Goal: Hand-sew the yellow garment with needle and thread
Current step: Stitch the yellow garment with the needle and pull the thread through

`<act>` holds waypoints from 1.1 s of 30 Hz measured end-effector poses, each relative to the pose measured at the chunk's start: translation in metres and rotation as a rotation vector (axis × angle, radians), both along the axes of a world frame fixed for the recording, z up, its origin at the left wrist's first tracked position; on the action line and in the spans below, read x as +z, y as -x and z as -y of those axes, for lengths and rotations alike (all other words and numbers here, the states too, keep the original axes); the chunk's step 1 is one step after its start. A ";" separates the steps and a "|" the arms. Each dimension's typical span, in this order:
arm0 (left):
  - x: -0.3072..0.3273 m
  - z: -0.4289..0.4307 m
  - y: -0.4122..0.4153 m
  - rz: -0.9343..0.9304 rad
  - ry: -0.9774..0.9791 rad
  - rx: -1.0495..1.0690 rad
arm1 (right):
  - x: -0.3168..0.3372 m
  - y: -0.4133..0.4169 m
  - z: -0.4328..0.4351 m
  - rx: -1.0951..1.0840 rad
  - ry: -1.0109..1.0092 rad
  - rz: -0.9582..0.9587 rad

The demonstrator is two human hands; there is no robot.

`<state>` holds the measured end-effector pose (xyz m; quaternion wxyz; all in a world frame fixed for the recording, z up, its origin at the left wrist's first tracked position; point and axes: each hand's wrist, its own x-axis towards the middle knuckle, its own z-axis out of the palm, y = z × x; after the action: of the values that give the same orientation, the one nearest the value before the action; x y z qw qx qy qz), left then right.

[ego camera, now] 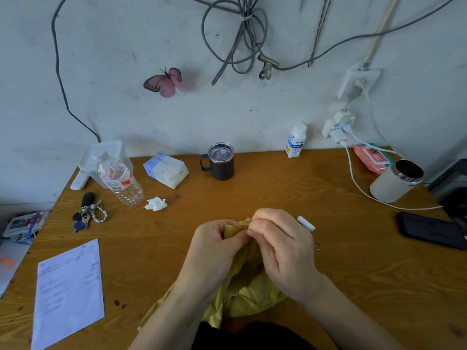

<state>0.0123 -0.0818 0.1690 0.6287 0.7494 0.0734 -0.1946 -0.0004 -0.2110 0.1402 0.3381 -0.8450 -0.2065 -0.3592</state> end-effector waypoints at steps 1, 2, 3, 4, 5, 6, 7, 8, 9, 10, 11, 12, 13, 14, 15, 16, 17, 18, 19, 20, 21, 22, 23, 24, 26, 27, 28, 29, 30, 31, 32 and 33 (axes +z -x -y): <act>-0.001 0.001 0.000 -0.001 -0.018 0.003 | 0.002 0.000 -0.002 0.027 -0.033 0.027; -0.002 0.001 0.001 -0.020 -0.015 0.006 | 0.005 0.000 -0.004 0.061 -0.068 0.054; -0.004 0.002 0.003 -0.054 0.009 0.007 | 0.008 -0.001 -0.005 0.094 -0.113 0.060; -0.004 0.003 0.004 -0.091 0.033 0.010 | 0.013 -0.004 -0.005 0.123 -0.203 0.021; -0.004 0.003 0.004 -0.120 0.042 0.017 | 0.018 -0.006 -0.004 0.149 -0.344 -0.077; -0.003 0.003 0.004 -0.134 0.041 0.029 | 0.024 -0.007 -0.003 0.179 -0.527 -0.227; -0.002 0.002 0.004 -0.137 0.054 0.048 | 0.027 -0.009 0.000 0.217 -0.710 -0.386; -0.002 0.000 0.002 -0.134 0.086 0.068 | 0.030 -0.010 0.004 0.249 -0.877 -0.526; -0.001 -0.002 0.001 -0.128 0.119 0.086 | 0.031 -0.011 0.009 0.273 -1.025 -0.635; -0.001 -0.005 0.000 -0.117 0.138 0.101 | 0.030 -0.012 0.014 0.293 -1.151 -0.710; -0.001 -0.008 -0.002 -0.104 0.153 0.116 | 0.031 -0.013 0.019 0.310 -1.262 -0.752; 0.000 -0.011 -0.003 -0.092 0.172 0.132 | 0.032 -0.015 0.024 0.322 -1.360 -0.772; 0.000 -0.014 -0.004 -0.082 0.190 0.150 | 0.033 -0.016 0.029 0.328 -1.441 -0.778; 0.000 -0.016 -0.005 -0.072 0.202 0.166 | 0.034 -0.017 0.034 0.327 -1.505 -0.777; 0.000 -0.019 -0.006 -0.063 0.211 0.181 | 0.034 -0.017 0.039 0.322 -1.554 -0.772; 0.000 -0.021 -0.007 -0.058 0.222 0.198 | 0.034 -0.017 0.043 0.313 -1.593 -0.765; 0.000 -0.023 -0.008 -0.055 0.231 0.213 | 0.033 -0.017 0.048 0.305 -1.623 -0.755; 0.001 -0.024 -0.008 -0.052 0.242 0.227 | 0.032 -0.017 0.052 0.297 -1.649 -0.746; 0.001 -0.025 -0.009 -0.050 0.254 0.239 | 0.031 -0.017 0.055 0.289 -1.670 -0.736; 0.001 -0.026 -0.009 -0.049 0.269 0.248 | 0.030 -0.017 0.058 0.280 -1.688 -0.728; 0.001 -0.027 -0.010 -0.048 0.281 0.255 | 0.029 -0.017 0.061 0.269 -1.704 -0.720; 0.001 -0.028 -0.010 -0.045 0.287 0.260 | 0.028 -0.017 0.063 0.256 -1.717 -0.713; 0.001 -0.029 -0.010 -0.039 0.288 0.266 | 0.027 -0.017 0.066 0.240 -1.730 -0.706; 0.001 -0.030 -0.011 -0.029 0.290 0.272 | 0.026 -0.017 0.068 0.223 -1.743 -0.700; 0.002 -0.033 -0.012 -0.012 0.299 0.283 | 0.024 -0.016 0.073 0.192 -1.765 -0.690; 0.002 -0.034 -0.013 -0.005 0.299 0.286 | 0.023 -0.015 0.075 0.179 -1.776 -0.686; 0.002 -0.035 -0.014 0.001 0.298 0.287 | 0.021 -0.015 0.077 0.170 -1.787 -0.681; 0.003 -0.035 -0.014 0.008 0.302 0.287 | 0.020 -0.014 0.080 0.162 -1.796 -0.677; 0.003 -0.036 -0.015 0.014 0.312 0.289 | 0.019 -0.013 0.082 0.152 -1.803 -0.672; 0.003 -0.037 -0.015 0.017 0.321 0.295 | 0.018 -0.012 0.085 0.140 -1.809 -0.667; 0.004 -0.037 -0.016 0.019 0.326 0.303 | 0.017 -0.012 0.088 0.128 -1.816 -0.660; 0.004 -0.038 -0.016 0.021 0.328 0.313 | 0.017 -0.011 0.090 0.116 -1.823 -0.653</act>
<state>0.0287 -0.0436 0.1728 0.7655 0.6185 0.1494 -0.0962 0.0107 -0.3014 0.1569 0.9212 -0.3051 0.2139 -0.1119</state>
